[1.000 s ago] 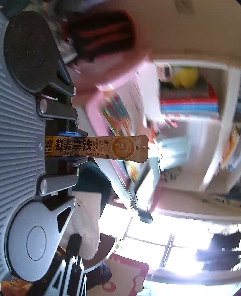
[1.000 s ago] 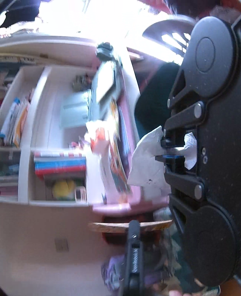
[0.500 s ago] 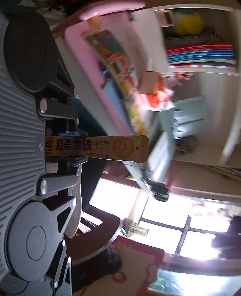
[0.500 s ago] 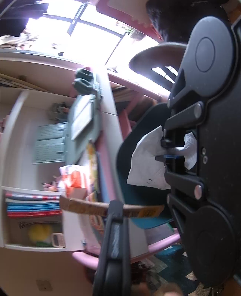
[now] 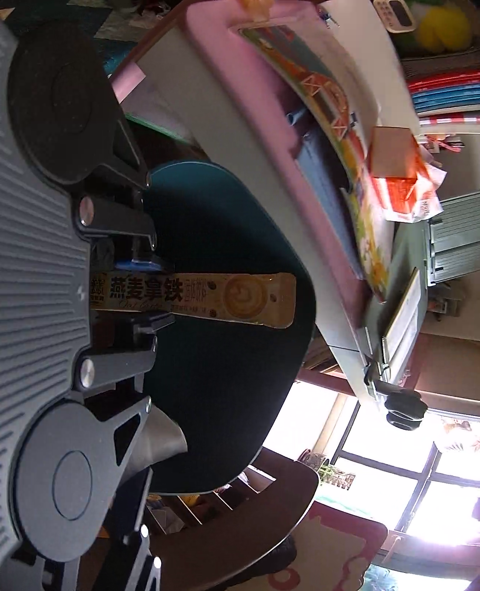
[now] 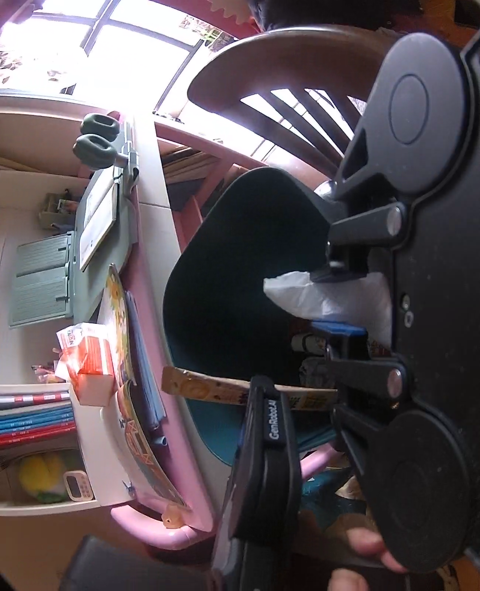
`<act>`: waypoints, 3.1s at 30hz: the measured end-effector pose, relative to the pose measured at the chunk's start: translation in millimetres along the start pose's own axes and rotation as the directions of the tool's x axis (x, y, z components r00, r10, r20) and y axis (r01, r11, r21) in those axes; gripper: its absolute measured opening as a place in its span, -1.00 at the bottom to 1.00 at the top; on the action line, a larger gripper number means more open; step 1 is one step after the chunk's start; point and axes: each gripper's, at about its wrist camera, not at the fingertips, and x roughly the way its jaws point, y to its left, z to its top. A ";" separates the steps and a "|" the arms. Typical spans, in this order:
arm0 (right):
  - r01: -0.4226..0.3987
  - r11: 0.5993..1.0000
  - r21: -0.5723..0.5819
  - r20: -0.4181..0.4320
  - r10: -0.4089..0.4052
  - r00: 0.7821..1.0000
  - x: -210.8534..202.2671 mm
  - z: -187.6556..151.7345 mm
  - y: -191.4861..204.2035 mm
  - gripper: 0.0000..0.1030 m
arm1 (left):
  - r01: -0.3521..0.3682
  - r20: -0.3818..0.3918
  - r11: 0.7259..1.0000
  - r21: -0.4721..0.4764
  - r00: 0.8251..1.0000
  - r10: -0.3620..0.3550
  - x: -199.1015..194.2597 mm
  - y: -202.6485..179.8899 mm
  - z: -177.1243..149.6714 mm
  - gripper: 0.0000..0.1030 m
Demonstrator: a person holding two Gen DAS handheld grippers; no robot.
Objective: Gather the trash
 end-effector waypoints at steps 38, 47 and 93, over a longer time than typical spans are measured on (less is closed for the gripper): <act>-0.174 0.985 -0.009 0.263 0.170 0.950 -152.6 -35.0 36.3 0.17 | 0.054 0.281 0.999 0.008 0.958 -0.054 -202.3 45.5 -70.2 0.91; -0.176 0.984 -0.019 0.274 0.175 0.946 -173.6 -35.5 46.0 0.19 | 0.059 0.343 0.998 0.004 0.938 -0.057 -237.7 50.1 -76.8 1.00; -0.164 0.986 -0.010 0.240 0.162 0.957 -185.7 -40.4 46.1 0.29 | 0.074 0.315 0.997 0.026 0.946 -0.078 -240.0 40.2 -82.4 1.00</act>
